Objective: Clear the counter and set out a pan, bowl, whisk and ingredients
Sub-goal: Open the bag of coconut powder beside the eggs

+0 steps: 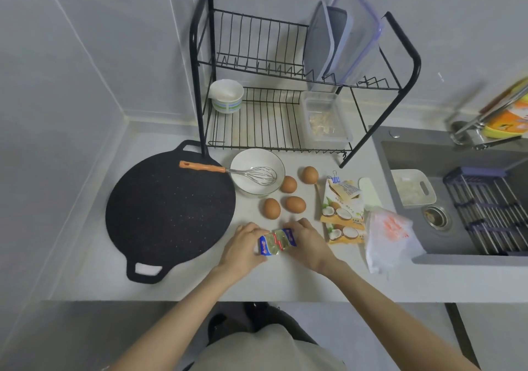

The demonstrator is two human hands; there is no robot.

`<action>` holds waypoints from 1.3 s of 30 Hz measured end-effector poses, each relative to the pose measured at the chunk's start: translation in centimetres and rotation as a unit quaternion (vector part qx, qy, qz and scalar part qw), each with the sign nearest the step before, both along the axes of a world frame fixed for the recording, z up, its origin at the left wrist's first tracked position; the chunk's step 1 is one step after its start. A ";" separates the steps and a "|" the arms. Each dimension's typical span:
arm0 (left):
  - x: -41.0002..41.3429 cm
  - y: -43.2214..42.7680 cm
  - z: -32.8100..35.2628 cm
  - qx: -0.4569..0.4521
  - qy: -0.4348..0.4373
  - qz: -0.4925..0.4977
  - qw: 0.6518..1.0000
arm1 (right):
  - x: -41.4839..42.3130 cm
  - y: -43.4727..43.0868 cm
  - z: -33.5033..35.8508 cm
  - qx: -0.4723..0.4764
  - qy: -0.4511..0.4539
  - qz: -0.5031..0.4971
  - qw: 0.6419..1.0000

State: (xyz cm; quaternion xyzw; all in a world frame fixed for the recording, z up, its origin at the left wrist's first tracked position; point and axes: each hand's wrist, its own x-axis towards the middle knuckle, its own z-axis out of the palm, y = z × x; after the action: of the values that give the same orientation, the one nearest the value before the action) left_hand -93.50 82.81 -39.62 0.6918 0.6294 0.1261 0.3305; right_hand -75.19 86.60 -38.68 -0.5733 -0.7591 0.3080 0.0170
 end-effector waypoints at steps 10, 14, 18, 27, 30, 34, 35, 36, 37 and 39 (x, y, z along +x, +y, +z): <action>-4.0 -4.1 -0.3 0.013 0.011 -0.009 1.000 | -2.8 -3.8 -0.3 -0.008 0.001 0.055 0.998; -5.4 -5.4 0.0 0.010 0.025 -0.013 1.000 | -4.2 -4.8 -0.5 -0.012 0.006 0.062 0.998; -6.4 -6.6 0.0 0.010 0.024 -0.013 1.000 | -5.1 -5.8 -0.6 -0.015 0.012 0.064 0.998; -6.9 -8.0 0.1 0.012 0.021 -0.007 1.000 | -5.6 -7.6 -0.6 -0.041 0.019 0.034 0.998; -6.9 -8.1 0.2 0.007 0.024 -0.007 1.000 | -5.4 -7.7 -0.4 -0.050 0.013 0.031 0.998; -6.8 -8.0 0.6 -0.002 0.029 -0.007 1.000 | -4.8 -7.6 -0.4 -0.047 -0.001 0.040 0.998; -6.7 -7.9 0.8 0.000 0.029 -0.007 1.000 | -4.6 -7.4 -0.3 -0.043 -0.002 0.036 0.998; -6.6 -7.7 1.1 0.001 0.030 -0.006 1.000 | -4.2 -7.0 -0.1 -0.042 0.001 0.030 0.999; -6.5 -7.4 1.3 0.003 0.028 -0.004 1.000 | -3.8 -6.5 0.2 -0.043 0.008 0.024 0.999; -5.9 -6.6 1.9 0.005 0.015 0.005 1.000 | -2.7 -5.4 1.1 -0.031 0.026 0.016 0.999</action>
State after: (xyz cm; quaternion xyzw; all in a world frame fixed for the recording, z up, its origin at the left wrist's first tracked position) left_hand -99.43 76.26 -37.72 0.6921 0.6372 0.1207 0.3169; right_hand -77.90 81.24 -37.54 -0.5528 -0.7578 0.3465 0.0143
